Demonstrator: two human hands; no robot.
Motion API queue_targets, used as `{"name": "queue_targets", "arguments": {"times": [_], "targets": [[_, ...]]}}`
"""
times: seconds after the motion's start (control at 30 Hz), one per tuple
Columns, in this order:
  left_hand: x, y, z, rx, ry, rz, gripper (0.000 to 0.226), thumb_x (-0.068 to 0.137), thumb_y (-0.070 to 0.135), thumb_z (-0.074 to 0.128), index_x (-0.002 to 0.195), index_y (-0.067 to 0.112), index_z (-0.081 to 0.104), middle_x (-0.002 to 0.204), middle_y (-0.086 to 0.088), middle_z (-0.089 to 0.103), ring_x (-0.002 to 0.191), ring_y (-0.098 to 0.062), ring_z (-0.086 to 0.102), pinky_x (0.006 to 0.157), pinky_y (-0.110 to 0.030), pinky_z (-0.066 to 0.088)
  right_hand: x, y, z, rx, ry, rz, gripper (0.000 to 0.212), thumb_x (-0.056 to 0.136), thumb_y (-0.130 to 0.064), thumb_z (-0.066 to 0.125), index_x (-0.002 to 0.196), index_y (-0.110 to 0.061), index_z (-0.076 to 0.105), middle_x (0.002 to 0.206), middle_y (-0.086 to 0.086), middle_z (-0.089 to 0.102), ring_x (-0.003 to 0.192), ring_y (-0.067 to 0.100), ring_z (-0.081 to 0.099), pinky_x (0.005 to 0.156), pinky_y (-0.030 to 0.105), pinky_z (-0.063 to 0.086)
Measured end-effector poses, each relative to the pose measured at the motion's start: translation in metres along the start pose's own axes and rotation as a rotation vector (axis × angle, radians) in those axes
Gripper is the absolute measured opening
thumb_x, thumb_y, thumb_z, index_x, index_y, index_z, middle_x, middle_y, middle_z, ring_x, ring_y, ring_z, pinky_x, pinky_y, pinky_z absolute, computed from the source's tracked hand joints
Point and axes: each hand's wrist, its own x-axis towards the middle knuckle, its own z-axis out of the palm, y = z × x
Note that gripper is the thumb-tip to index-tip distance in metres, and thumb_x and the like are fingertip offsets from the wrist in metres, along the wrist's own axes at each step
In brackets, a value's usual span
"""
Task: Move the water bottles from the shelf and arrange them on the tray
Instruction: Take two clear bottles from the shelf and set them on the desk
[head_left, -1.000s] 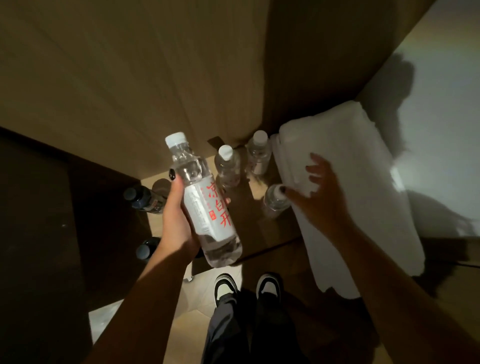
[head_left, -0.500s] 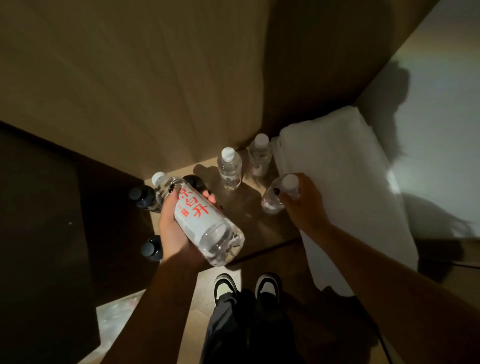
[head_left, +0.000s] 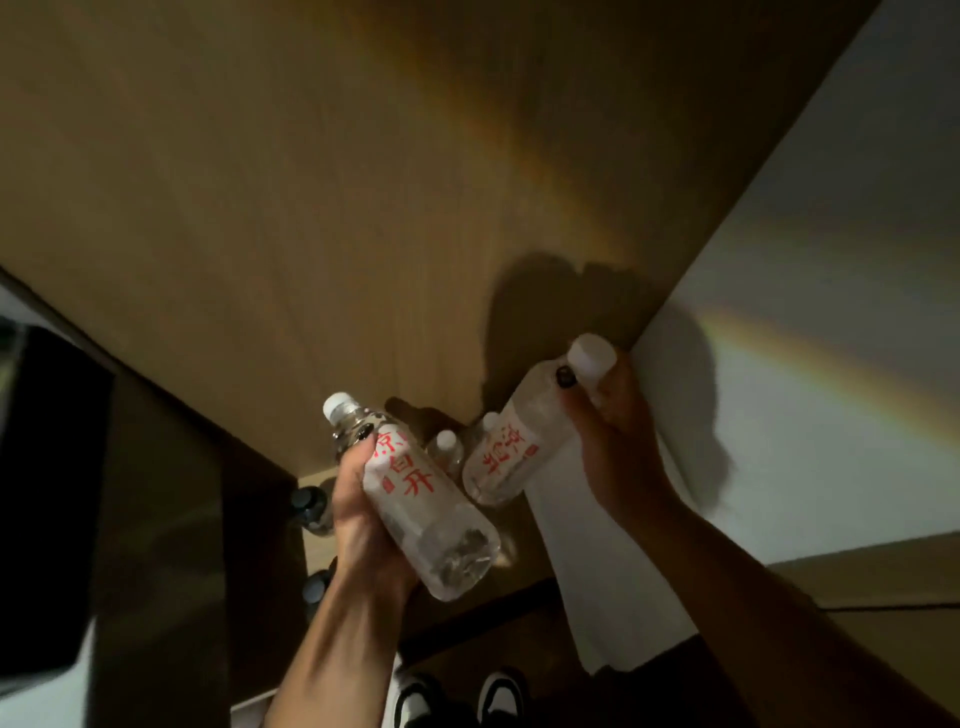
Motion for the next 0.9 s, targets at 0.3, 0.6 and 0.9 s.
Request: {"name": "queue_targets", "arguments": {"times": [0.3,0.6,0.9], "targets": [[-0.071,0.027,0.061,-0.096,-0.060,0.037,0.029,0.089,0.043,0.053,0.083,0.015,0.058,0.072,-0.003,0.057,0.062,-0.016,0.059,0.051,-0.029,0.056,-0.004,-0.127,0.006,0.113,0.138,-0.159,0.044,0.082,-0.046,0.048,0.117,-0.020,0.051,0.109,0.002,0.068,0.093,0.011,0.068,0.074,0.028,0.055],[-0.152,0.021,0.092,-0.035,-0.257,0.070,0.036,0.083,0.044,0.055,0.074,0.011,0.067,0.071,-0.006,0.063,0.057,-0.022,0.067,0.055,-0.029,0.057,-0.035,-0.176,0.000,0.264,0.007,-0.148,0.042,0.090,-0.040,0.056,0.126,-0.019,0.050,0.105,-0.003,0.066,0.086,0.005,0.068,0.074,0.023,0.051],[-0.236,-0.025,0.077,0.096,-0.248,0.041,0.042,0.076,0.047,0.064,0.075,0.006,0.071,0.096,-0.019,0.072,0.102,-0.033,0.066,0.095,-0.047,0.049,-0.105,-0.129,-0.035,0.423,-0.065,0.320,0.069,0.060,-0.063,0.068,0.118,-0.030,0.052,0.108,0.014,0.067,0.094,0.036,0.069,0.089,0.058,0.052]]}}
